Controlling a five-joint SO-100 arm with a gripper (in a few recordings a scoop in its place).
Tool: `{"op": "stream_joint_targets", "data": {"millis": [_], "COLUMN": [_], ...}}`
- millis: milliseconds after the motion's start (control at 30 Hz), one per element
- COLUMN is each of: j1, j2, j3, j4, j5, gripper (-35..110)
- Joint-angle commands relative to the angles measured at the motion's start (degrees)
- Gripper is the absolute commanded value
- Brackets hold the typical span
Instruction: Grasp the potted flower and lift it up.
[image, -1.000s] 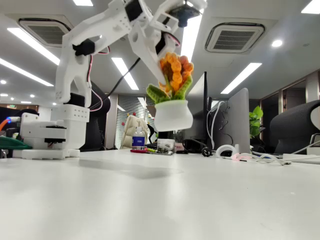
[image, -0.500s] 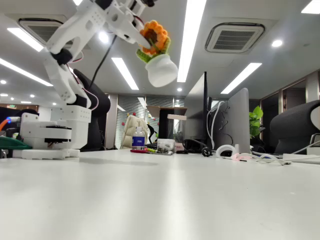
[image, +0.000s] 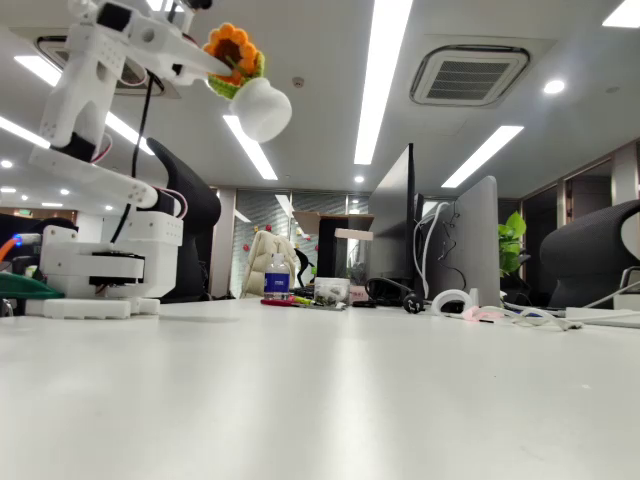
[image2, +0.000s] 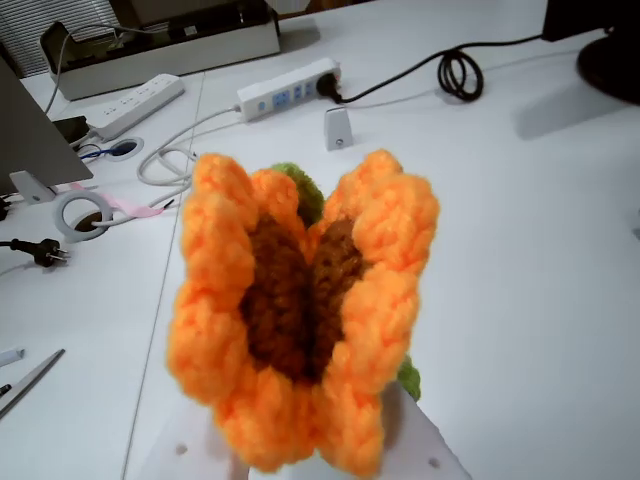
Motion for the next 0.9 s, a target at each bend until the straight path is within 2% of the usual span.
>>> {"op": "stream_joint_targets", "data": {"millis": [0,333,867], "j1": [-2.2,-3.8,-4.0], "j2": [3.6,17.1,20.1], "j3": [1.4,9.5,6.4], "j4": [-1.7,-8.3,-8.9], "j5": [-1.8,-5.5,-6.2], "gripper": [0,0,0]}}
